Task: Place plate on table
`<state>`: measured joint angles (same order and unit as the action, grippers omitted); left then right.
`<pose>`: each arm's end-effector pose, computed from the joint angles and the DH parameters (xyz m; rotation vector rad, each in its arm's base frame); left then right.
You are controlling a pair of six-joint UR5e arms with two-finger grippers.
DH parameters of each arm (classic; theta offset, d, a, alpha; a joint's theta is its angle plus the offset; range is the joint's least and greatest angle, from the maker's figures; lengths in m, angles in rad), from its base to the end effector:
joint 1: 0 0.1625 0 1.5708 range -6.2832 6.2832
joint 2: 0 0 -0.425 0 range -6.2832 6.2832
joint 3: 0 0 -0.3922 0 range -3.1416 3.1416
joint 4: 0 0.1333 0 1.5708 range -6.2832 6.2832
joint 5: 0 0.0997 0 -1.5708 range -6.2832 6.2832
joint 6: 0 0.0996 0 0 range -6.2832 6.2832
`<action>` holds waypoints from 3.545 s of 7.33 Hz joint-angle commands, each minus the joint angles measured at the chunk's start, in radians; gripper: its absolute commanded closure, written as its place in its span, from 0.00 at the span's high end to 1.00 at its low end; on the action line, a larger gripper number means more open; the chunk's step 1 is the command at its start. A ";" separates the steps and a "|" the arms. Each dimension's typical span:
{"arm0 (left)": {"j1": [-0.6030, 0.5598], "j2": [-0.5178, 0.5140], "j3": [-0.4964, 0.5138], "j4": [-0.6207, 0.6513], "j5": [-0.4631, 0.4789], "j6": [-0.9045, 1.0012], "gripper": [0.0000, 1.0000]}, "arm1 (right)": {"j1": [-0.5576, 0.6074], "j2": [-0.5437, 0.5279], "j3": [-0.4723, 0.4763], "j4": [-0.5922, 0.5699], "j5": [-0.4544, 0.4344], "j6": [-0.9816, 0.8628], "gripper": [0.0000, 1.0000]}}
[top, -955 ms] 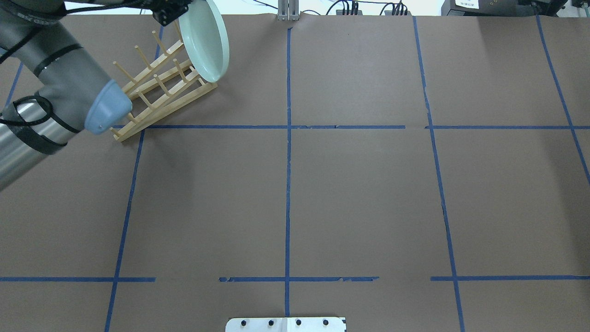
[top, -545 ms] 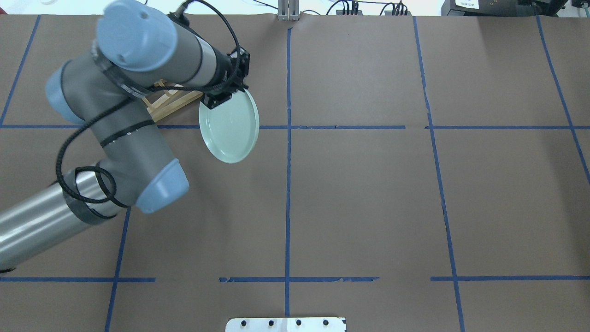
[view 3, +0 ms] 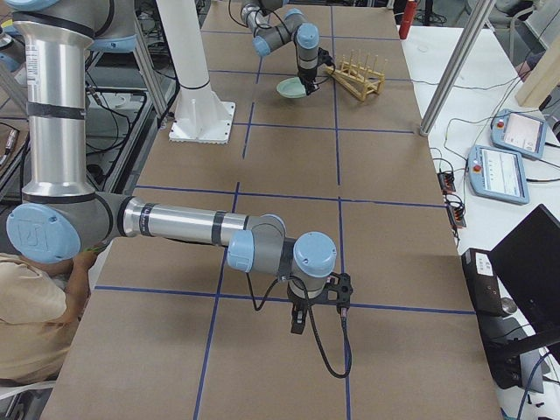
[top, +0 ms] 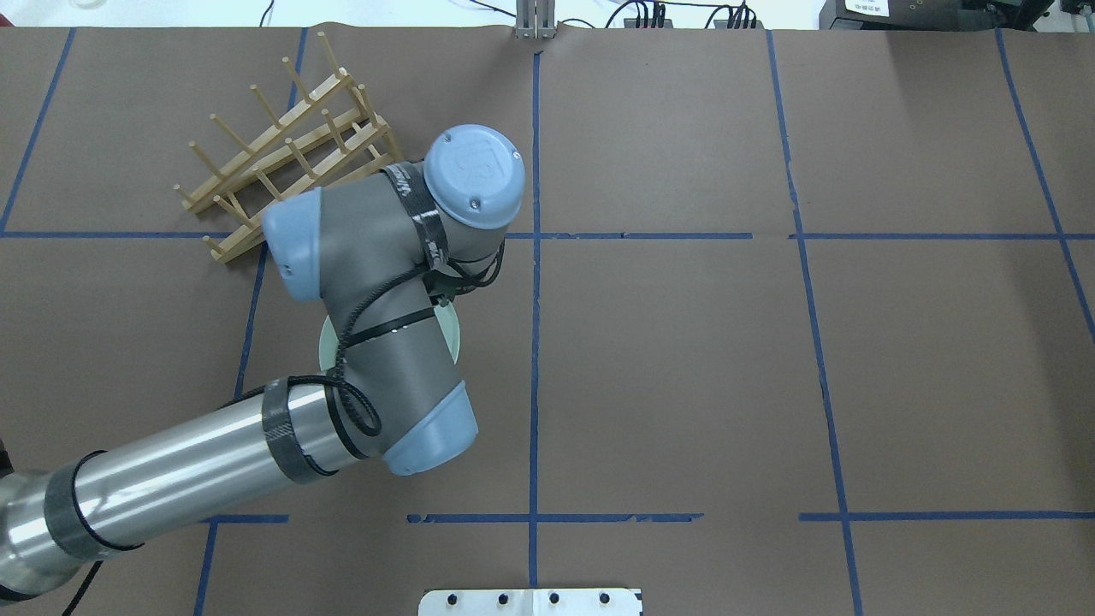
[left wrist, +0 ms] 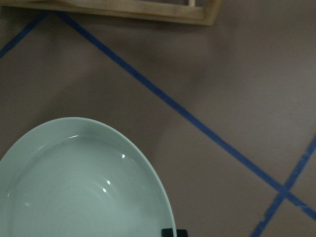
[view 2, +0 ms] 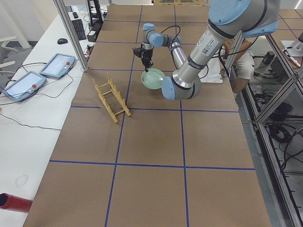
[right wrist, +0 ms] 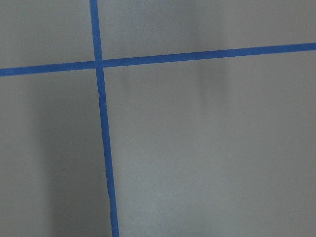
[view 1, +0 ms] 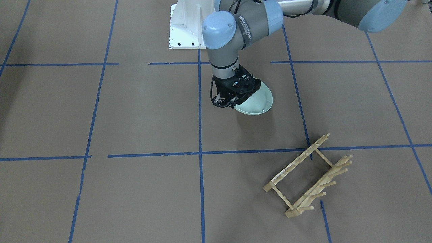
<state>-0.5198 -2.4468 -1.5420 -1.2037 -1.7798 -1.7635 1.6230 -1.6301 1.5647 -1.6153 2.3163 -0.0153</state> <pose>0.5686 -0.4552 0.1810 -0.1266 0.5144 -0.6460 0.0895 -0.4532 0.6961 -0.0796 -0.7480 0.0761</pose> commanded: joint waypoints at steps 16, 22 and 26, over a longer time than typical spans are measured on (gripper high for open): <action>-0.923 0.587 -0.214 -0.211 -0.452 1.505 1.00 | 0.000 -0.001 -0.002 0.000 0.000 0.000 1.00; -1.141 0.997 -0.277 -0.382 -0.653 1.663 1.00 | 0.000 -0.001 0.000 0.000 0.000 0.000 1.00; -1.138 1.075 -0.279 -0.389 -0.639 1.665 1.00 | 0.000 -0.001 0.000 0.000 0.000 0.000 1.00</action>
<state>-1.6576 -1.4019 -1.8035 -1.5920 -2.4206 -0.0947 1.6229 -1.6304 1.5635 -1.6153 2.3163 -0.0153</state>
